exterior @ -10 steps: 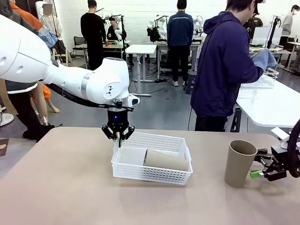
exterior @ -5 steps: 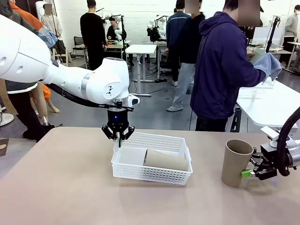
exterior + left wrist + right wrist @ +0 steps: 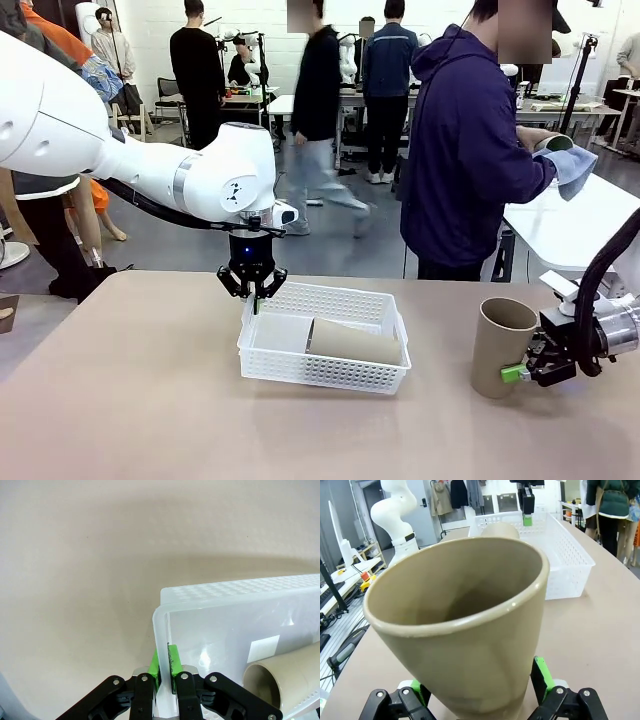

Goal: Clean and organize the cups into the basket.
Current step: Pick up the Reusable plastic cup from the right side of the table and stack it inside the Organizing basket in the center of the table.

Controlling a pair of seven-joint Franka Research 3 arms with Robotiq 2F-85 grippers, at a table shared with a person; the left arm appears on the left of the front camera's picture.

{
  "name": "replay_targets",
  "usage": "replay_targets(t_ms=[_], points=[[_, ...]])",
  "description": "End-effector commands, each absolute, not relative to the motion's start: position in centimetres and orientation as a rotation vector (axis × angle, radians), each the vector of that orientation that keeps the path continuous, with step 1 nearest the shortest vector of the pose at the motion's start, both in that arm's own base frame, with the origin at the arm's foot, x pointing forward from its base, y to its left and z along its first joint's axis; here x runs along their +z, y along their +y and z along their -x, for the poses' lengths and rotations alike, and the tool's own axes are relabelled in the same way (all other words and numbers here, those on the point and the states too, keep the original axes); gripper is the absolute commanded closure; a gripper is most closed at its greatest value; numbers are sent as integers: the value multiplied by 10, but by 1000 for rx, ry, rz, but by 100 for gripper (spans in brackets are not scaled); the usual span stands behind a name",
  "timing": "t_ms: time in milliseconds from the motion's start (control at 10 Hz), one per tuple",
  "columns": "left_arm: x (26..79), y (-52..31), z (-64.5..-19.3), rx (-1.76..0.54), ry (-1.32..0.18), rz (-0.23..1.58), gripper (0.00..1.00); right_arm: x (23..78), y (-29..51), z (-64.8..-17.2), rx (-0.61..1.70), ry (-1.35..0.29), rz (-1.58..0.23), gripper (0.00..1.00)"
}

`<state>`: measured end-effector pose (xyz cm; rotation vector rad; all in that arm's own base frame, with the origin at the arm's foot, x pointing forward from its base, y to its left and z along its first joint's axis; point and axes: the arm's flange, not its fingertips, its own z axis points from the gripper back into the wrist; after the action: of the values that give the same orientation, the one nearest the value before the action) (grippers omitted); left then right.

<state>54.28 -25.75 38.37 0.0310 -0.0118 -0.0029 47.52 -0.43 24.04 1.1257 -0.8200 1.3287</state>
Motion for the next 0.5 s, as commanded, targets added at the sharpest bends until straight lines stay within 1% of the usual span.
replay_targets(t_ms=[0,100,200,300,400], points=[[385,-257,-542,-6,-14,-33,100,236,4,-483,1315,-867,-1126,0],[385,-257,-542,-6,-14,-33,100,234,6,-483,1324,-861,-1136,0],[385,-257,-542,-6,-14,-33,100,233,7,-482,1339,-862,-1140,40],[385,-257,-542,-6,-14,-33,100,233,7,-482,1340,-861,-1143,58],[385,-257,-542,-6,-14,-33,100,233,7,-481,1341,-864,-1141,58]])
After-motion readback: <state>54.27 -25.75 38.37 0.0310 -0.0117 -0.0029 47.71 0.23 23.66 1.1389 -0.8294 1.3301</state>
